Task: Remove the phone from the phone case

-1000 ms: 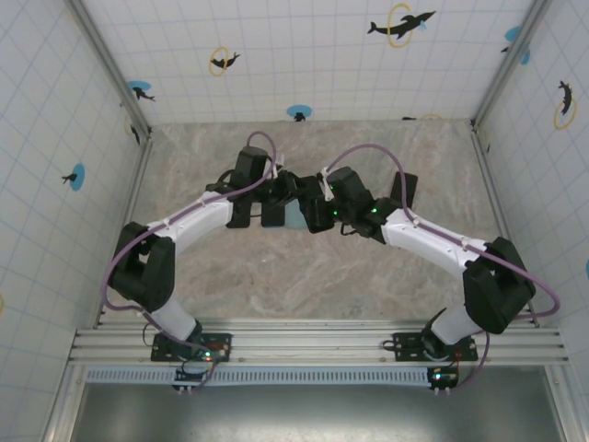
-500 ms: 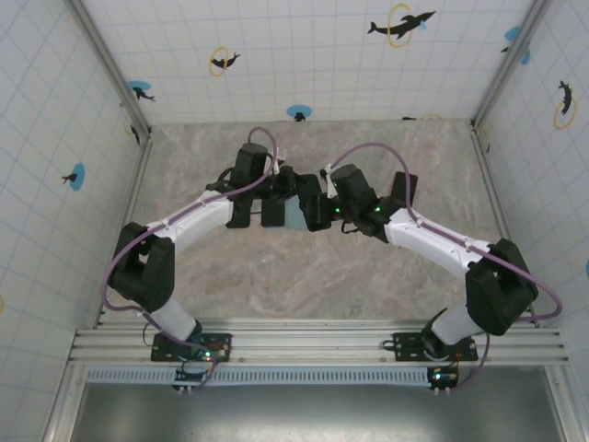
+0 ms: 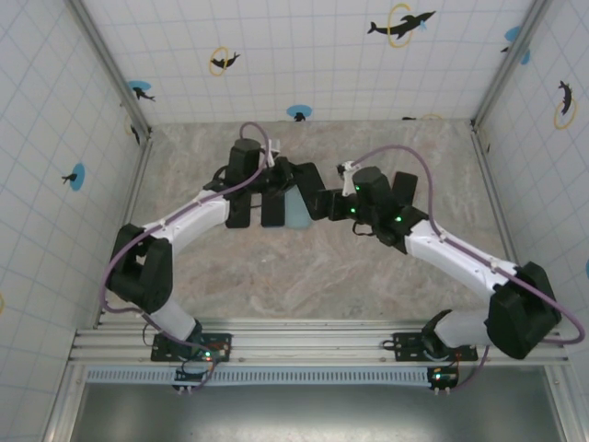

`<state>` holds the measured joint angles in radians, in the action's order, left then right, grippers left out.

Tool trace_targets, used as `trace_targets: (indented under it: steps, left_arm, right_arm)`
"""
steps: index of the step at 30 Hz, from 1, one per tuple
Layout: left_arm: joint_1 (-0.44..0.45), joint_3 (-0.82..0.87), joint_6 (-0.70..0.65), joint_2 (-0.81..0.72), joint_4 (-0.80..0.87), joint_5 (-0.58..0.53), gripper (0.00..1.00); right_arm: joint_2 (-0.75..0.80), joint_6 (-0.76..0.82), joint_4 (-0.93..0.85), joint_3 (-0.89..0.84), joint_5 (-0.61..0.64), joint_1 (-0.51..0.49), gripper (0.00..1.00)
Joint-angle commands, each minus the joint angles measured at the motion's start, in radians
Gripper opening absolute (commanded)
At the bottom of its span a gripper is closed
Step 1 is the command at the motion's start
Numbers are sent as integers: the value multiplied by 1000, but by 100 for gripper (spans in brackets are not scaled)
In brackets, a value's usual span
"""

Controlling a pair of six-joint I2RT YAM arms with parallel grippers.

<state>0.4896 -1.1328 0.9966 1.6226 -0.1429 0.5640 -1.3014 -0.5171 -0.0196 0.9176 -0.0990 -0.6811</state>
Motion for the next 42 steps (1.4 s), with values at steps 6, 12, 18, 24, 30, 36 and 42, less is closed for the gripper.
trace_targets:
  steps: [6,12,18,24,30,36,42]
  left_arm:
    - [-55,72,218,-162,-337,3,0]
    - [-55,112,261,-211,-425,-12,0]
    - [-55,130,331,-227,-490,-14,0]
    - [-55,138,371,-242,-508,-29,0]
    - [-41,132,408,-238,-528,-20,0]
    - [-37,136,429,-237,-544,-12,0]
    - [-35,148,450,-244,-560,-19,0]
  right_arm:
    - [176,-279,369,-204,-83,34,90]
    - [169,-507,814,-323,-99,-30,68]
    - [124,-540,928,-313,-101,-67,50]
    - [84,-537,945,-286,-132,-83,45]
    - [58,-541,971,-260,-137,-76,35]
    - [53,-546,981,-260,-139,-68,26]
    - [53,-533,974,-258,-151,-68,24]
